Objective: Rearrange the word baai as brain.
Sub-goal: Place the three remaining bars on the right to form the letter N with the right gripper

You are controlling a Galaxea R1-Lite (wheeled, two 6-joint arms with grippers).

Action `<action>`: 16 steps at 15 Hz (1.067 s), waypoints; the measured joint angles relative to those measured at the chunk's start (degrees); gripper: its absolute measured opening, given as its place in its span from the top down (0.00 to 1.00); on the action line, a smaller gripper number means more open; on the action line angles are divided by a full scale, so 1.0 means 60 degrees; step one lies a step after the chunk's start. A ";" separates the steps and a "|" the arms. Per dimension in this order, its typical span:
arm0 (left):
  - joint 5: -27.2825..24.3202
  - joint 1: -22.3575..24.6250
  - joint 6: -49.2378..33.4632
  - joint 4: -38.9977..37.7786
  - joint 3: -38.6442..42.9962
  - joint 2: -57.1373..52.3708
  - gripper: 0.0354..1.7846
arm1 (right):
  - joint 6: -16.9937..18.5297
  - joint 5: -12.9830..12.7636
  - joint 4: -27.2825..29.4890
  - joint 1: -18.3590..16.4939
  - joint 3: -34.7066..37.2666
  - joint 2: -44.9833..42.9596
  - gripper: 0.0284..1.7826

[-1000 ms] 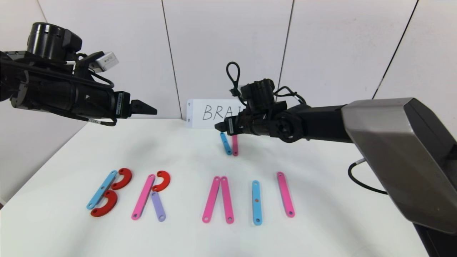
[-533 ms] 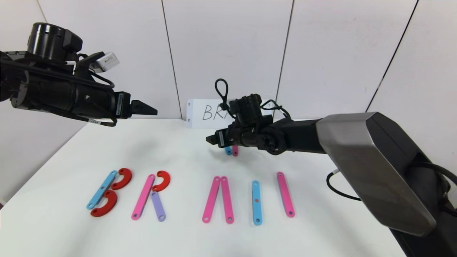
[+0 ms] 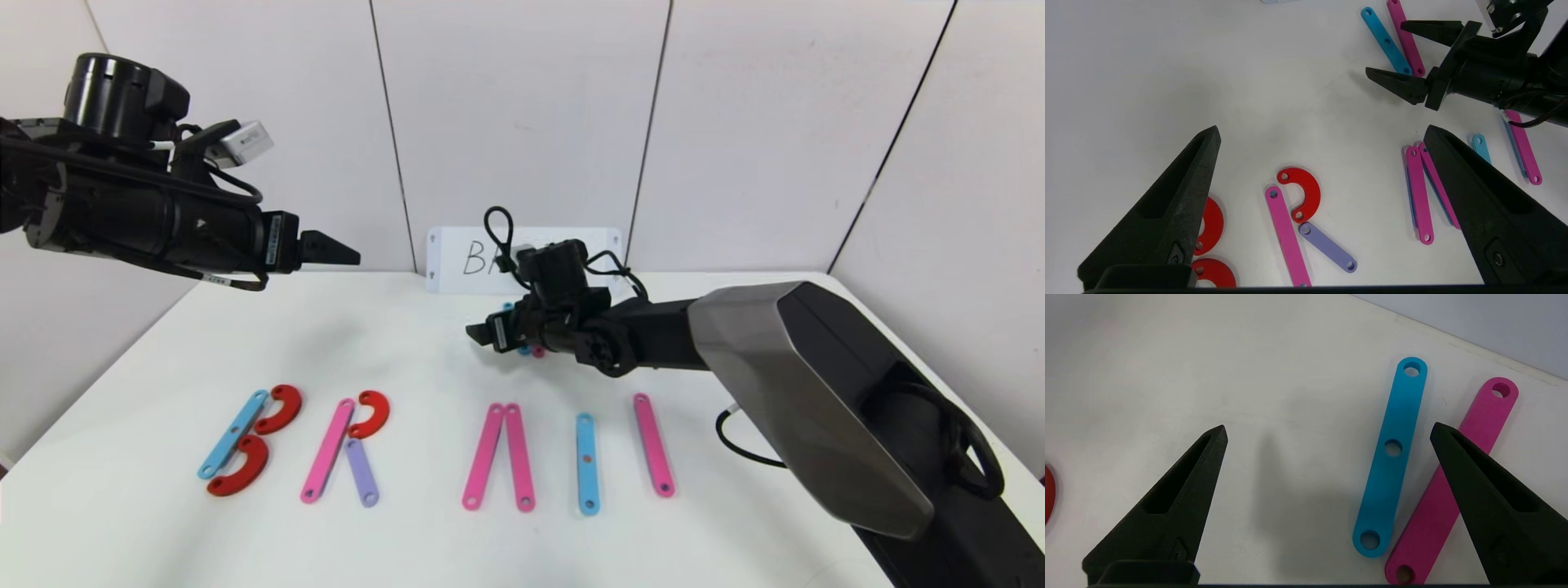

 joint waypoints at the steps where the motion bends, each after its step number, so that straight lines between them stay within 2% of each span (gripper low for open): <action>1: -0.0004 0.0000 0.0004 -0.0004 0.0000 -0.0004 0.03 | -0.0006 0.0006 -0.0004 -0.0012 0.0000 0.0051 0.02; 14: -0.0033 -0.0037 0.0012 -0.0010 0.0047 -0.0045 0.03 | -0.0213 -0.0140 0.0004 -0.0059 0.0000 0.0349 0.02; 16: -0.0028 -0.0037 0.0008 -0.0010 0.0047 -0.0045 0.03 | -0.0313 -0.0323 0.0006 -0.0067 0.0004 0.0374 0.02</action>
